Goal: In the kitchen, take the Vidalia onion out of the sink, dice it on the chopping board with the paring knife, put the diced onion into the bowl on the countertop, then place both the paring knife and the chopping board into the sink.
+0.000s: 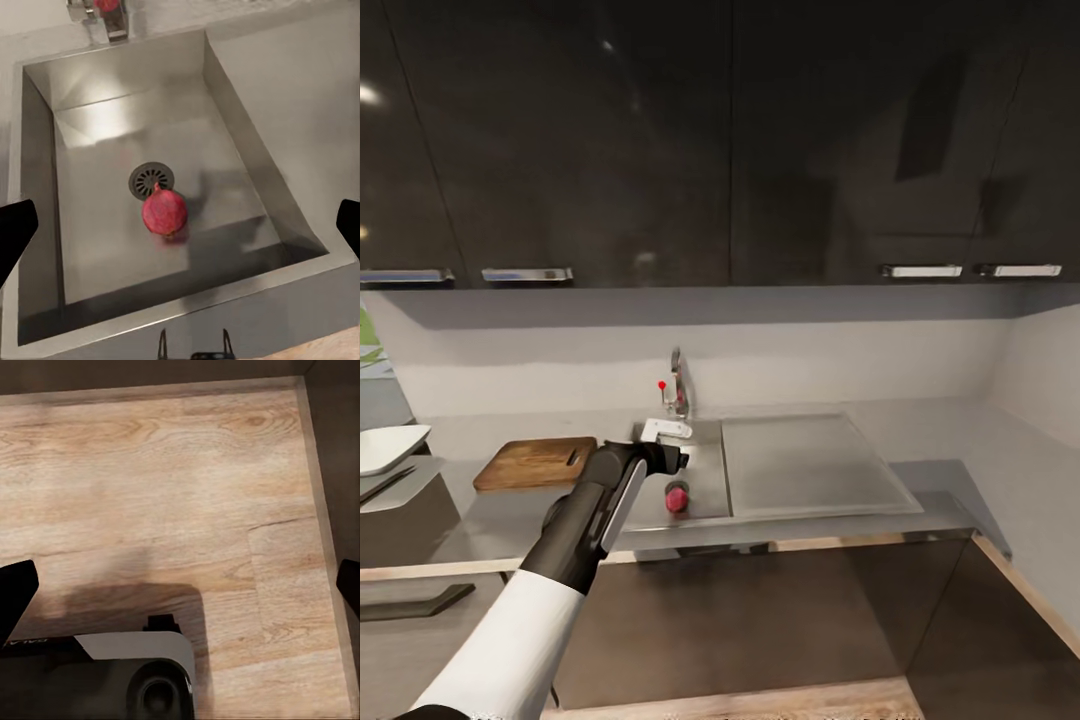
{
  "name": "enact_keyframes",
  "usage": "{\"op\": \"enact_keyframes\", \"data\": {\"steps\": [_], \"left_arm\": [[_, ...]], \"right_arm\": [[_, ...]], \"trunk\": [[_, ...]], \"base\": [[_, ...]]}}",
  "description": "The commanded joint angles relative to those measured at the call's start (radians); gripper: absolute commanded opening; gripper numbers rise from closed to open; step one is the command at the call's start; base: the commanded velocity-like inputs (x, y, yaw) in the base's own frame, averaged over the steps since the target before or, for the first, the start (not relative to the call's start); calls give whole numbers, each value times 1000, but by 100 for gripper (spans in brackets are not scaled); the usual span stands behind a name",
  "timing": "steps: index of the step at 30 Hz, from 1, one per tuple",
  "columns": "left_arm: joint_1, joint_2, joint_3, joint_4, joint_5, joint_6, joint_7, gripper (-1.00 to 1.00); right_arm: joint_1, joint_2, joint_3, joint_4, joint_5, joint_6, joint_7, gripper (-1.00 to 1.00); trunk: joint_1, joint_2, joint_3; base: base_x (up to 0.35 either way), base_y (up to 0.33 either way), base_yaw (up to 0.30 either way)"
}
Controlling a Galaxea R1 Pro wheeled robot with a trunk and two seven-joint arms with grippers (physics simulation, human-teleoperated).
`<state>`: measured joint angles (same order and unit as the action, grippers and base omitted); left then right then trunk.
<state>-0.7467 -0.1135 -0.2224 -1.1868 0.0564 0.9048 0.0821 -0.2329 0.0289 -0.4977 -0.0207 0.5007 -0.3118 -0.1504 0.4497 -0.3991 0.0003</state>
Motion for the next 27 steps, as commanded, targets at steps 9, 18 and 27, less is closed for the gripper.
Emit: {"op": "enact_keyframes", "data": {"steps": [9, 18, 27], "left_arm": [[0, 0, -2, 33, 6, -23, 8, 100], [0, 0, -2, 63, 6, -24, 8, 100], [0, 0, -2, 126, 6, -30, 8, 100]], "right_arm": [[0, 0, -7, 1, 10, 6, -5, 100], [0, 0, -7, 1, 10, 7, -5, 100], [0, 0, -7, 1, 11, 8, -5, 100]], "trunk": [[0, -1, -14], [0, -1, -28], [0, -1, -43]], "base": [[76, 0, 0], [220, 0, 0], [39, 0, 0]]}}
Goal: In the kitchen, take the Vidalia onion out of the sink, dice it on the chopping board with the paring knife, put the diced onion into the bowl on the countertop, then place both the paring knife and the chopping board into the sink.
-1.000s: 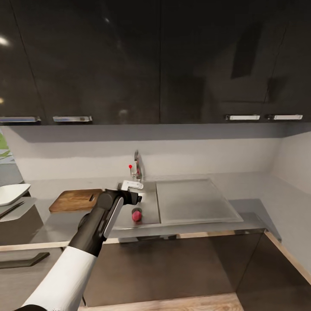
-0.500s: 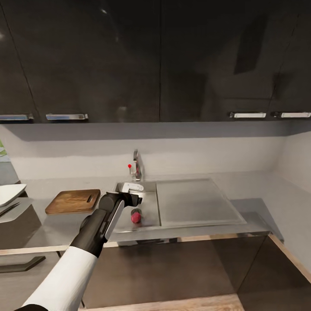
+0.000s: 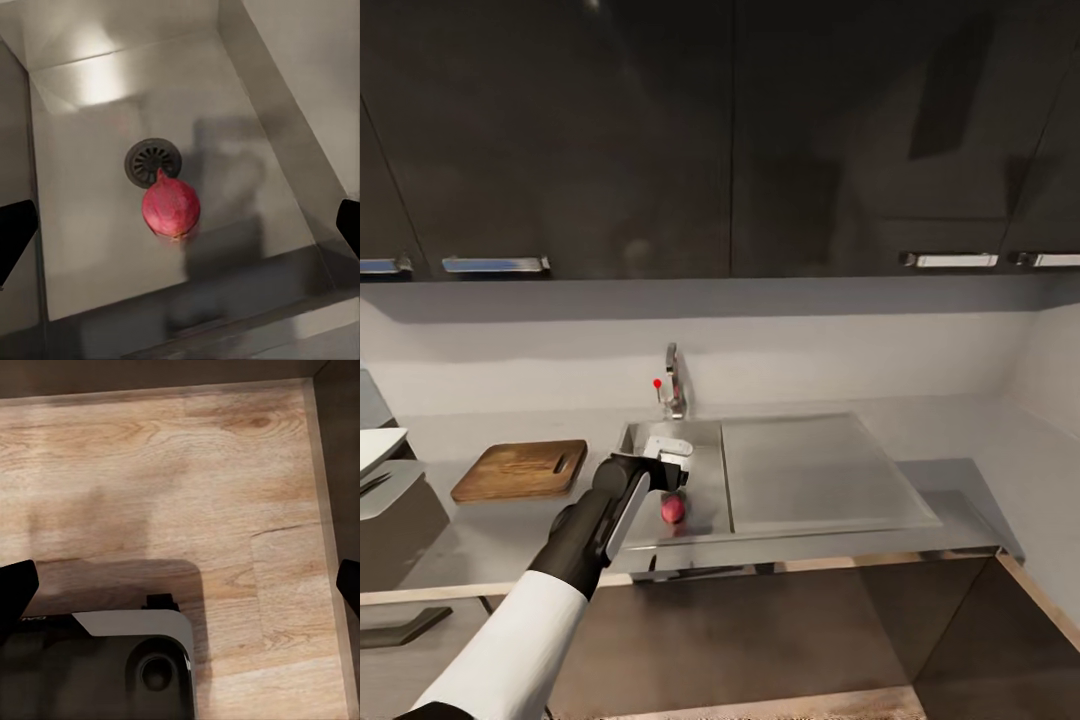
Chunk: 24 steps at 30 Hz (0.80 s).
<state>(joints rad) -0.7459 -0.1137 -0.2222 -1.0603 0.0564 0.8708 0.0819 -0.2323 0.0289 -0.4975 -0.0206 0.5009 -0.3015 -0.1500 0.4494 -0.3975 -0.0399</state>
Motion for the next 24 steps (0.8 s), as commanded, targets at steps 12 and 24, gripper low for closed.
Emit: {"op": "enact_keyframes", "data": {"steps": [12, 24], "left_arm": [[-1, 0, -2, 104, 6, -94, 9, 100], [-1, 0, -2, 115, 8, -107, 9, 100]], "right_arm": [[-1, 0, -7, 1, 10, -2, -5, 100], [-1, 0, -7, 1, 10, -2, -5, 100]], "trunk": [[1, -2, -22], [1, -2, -41]], "base": [[16, 0, 0], [144, 0, 0]]}}
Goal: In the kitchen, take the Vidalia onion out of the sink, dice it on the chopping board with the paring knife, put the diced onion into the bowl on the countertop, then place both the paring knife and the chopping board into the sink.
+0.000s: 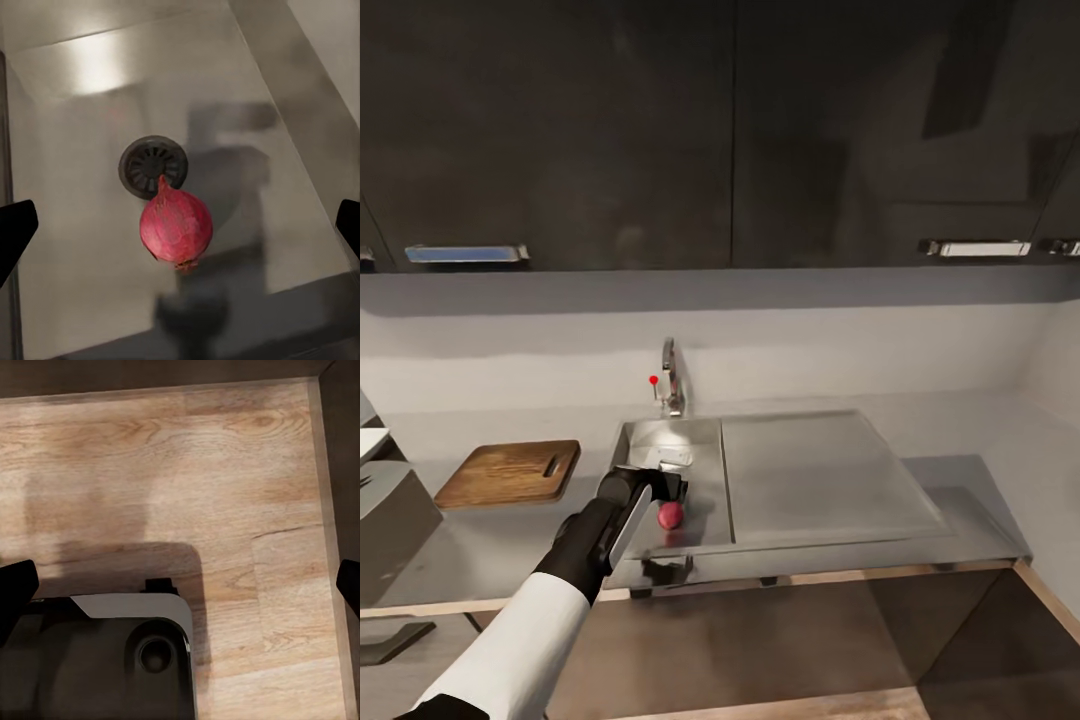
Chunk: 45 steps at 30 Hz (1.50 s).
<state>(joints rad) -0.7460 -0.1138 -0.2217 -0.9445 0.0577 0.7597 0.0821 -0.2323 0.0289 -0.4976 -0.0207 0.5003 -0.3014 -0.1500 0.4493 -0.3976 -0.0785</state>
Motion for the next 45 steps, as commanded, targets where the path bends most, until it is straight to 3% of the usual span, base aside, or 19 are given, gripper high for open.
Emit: {"op": "enact_keyframes", "data": {"steps": [1, 19, 45], "left_arm": [[-1, 0, -2, -1, 7, 4, 8, 100], [-1, 0, -2, 28, 7, 4, 8, 100], [-1, 0, -2, 45, 7, 1, 7, 100]], "right_arm": [[-1, 0, -7, 1, 11, -2, -5, 100], [-1, 0, -7, 1, 11, -2, -5, 100], [-1, 1, -7, 1, 11, -2, -5, 100]], "trunk": [[1, -2, -4], [1, -2, -33], [1, -2, -74]], "base": [[46, 0, 0], [7, 0, 0], [100, -8, 0]]}}
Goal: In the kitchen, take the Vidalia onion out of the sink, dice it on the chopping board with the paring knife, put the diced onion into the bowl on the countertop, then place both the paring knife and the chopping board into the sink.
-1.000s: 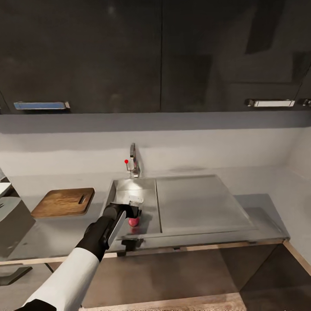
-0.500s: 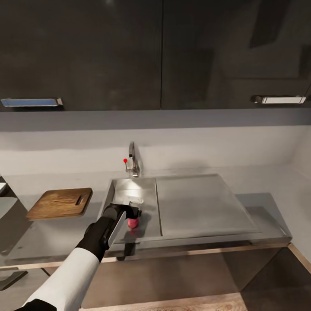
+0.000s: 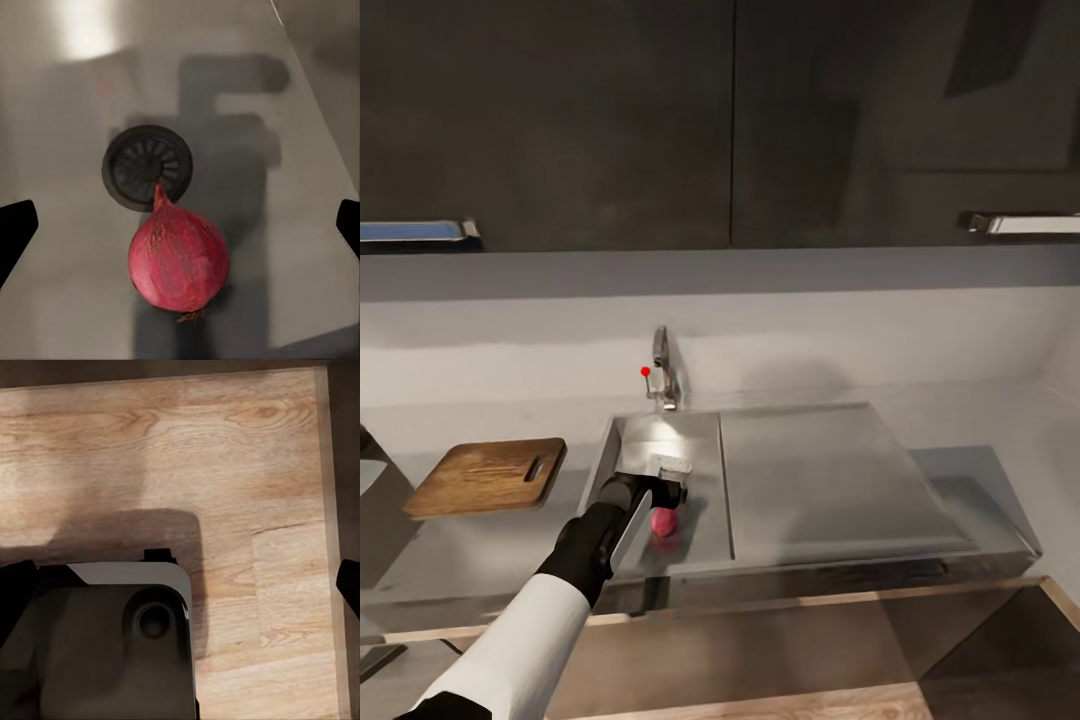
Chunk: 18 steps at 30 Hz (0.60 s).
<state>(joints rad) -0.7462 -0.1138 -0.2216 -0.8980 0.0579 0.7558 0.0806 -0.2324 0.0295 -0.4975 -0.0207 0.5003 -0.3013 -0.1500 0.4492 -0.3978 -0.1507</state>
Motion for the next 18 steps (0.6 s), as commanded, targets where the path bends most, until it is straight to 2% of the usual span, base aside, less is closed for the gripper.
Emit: {"op": "enact_keyframes", "data": {"steps": [1, 18], "left_arm": [[-1, 0, -2, 0, 6, 4, 8, 100], [-1, 1, -2, 17, 5, 4, 8, 100]], "right_arm": [[-1, 1, -7, 1, 11, -2, -5, 100], [-1, 1, -7, 1, 11, -2, -5, 100]], "trunk": [[1, -2, -4], [1, -2, -31]], "base": [[88, -14, 0], [12, -2, 0]]}}
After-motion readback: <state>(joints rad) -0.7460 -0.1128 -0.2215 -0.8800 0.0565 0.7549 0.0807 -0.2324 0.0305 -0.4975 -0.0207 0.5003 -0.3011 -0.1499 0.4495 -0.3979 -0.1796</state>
